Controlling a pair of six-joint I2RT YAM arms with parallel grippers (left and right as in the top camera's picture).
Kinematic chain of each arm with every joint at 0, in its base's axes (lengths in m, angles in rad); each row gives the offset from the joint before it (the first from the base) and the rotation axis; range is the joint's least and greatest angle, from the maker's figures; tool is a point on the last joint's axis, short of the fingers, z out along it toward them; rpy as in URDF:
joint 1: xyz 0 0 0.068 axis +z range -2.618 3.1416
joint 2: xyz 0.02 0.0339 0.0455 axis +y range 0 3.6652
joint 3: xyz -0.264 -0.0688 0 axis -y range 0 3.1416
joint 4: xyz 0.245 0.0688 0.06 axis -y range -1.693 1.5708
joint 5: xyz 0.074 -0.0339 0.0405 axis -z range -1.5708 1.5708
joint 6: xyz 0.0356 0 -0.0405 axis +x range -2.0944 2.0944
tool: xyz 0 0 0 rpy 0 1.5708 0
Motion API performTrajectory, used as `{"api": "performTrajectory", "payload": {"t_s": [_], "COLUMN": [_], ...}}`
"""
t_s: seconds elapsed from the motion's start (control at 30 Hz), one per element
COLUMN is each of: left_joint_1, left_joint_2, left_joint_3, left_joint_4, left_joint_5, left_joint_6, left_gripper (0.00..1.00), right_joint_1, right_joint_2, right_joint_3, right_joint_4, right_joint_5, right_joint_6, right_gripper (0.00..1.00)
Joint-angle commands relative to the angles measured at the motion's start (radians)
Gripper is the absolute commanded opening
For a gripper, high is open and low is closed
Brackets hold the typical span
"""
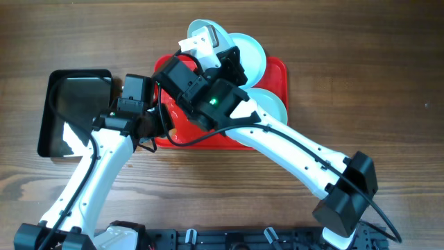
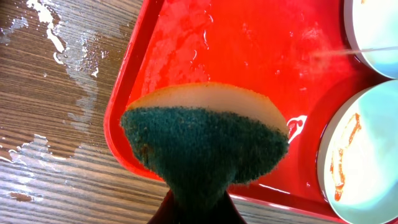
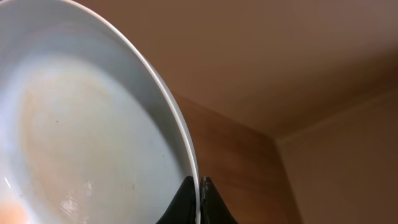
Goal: Clean dirty plates on tray and stack at the side
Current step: 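Lift the scrubbed plate off the tray with the right gripper, then carry the plate right and set it on the table's right side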
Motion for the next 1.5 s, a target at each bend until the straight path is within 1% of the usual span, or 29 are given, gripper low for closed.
{"api": "performTrajectory", "payload": {"t_s": [0.0,0.1,0.27,0.83,0.87,0.93,0.97,1.0,1.03,1.13,1.17,1.2,1.23,1.27,1.3,1.33,1.37,1.4,1.43,1.47], "left_joint_1": [0.006,0.006,0.006,0.006,0.006,0.006,0.006,0.006,0.006,0.006,0.006,0.006,0.006,0.006,0.006,0.006,0.006,0.006,0.006,0.006], "left_joint_2": [0.008,0.008,0.008,0.008,0.008,0.008,0.008,0.008,0.008,0.008,0.008,0.008,0.008,0.008,0.008,0.008,0.008,0.008,0.008,0.008], "left_joint_3": [-0.007,-0.007,-0.007,-0.007,-0.007,-0.007,-0.007,-0.007,-0.007,-0.007,-0.007,-0.007,-0.007,-0.007,-0.007,-0.007,-0.007,-0.007,-0.007,-0.007], "left_joint_4": [-0.004,-0.005,-0.004,-0.004,-0.004,-0.004,-0.004,-0.002,-0.001,-0.005,-0.004,-0.003,0.000,0.003,0.003,0.003,0.003,0.003,0.003,0.003], "left_joint_5": [-0.006,-0.006,-0.006,-0.006,-0.006,-0.006,-0.006,-0.006,-0.006,-0.006,-0.006,-0.006,-0.006,-0.006,-0.006,-0.006,-0.006,-0.006,-0.006,-0.006], "left_joint_6": [-0.006,-0.006,-0.006,-0.006,-0.006,-0.006,-0.006,-0.006,-0.006,-0.006,-0.006,-0.006,-0.006,-0.006,-0.006,-0.006,-0.006,-0.006,-0.006,-0.006], "left_gripper": [0.04,0.04,0.04,0.04,0.04,0.04,0.04,0.04,0.04,0.04,0.04,0.04,0.04,0.04,0.04,0.04,0.04,0.04,0.04,0.04], "right_joint_1": [0.003,0.003,0.004,0.027,0.027,0.027,0.027,0.026,0.027,0.033,0.037,0.038,0.038,0.028,0.021,0.018,0.020,0.028,0.040,0.053], "right_joint_2": [-0.016,-0.016,-0.016,-0.016,-0.016,-0.016,-0.016,-0.013,-0.012,-0.005,-0.006,-0.006,-0.002,0.013,0.024,0.037,0.046,0.046,0.038,0.032], "right_joint_3": [-0.002,-0.002,-0.002,-0.002,-0.002,-0.002,-0.003,-0.014,-0.028,-0.039,-0.039,-0.039,-0.042,-0.054,-0.064,-0.072,-0.073,-0.073,-0.072,-0.072], "right_joint_4": [0.007,0.015,0.023,0.027,0.026,0.013,-0.016,-0.032,-0.029,-0.024,-0.024,-0.025,-0.026,-0.025,-0.026,-0.028,-0.041,-0.040,-0.034,-0.026], "right_joint_5": [0.089,0.100,0.171,0.159,0.149,0.023,-0.074,-0.121,-0.119,0.095,0.115,0.101,0.007,-0.116,-0.138,-0.100,0.018,0.096,0.159,0.179], "right_joint_6": [-0.019,-0.020,-0.020,-0.004,0.008,0.020,0.065,0.120,0.134,0.068,0.069,0.069,0.058,0.007,-0.032,-0.056,-0.054,-0.041,-0.027,-0.010], "right_gripper": [0.04,0.04,0.05,0.04,0.04,0.04,0.04,0.04,0.04,0.04,0.04,0.04,0.04,0.04,0.04,0.04,0.04,0.04,0.04,0.04]}}
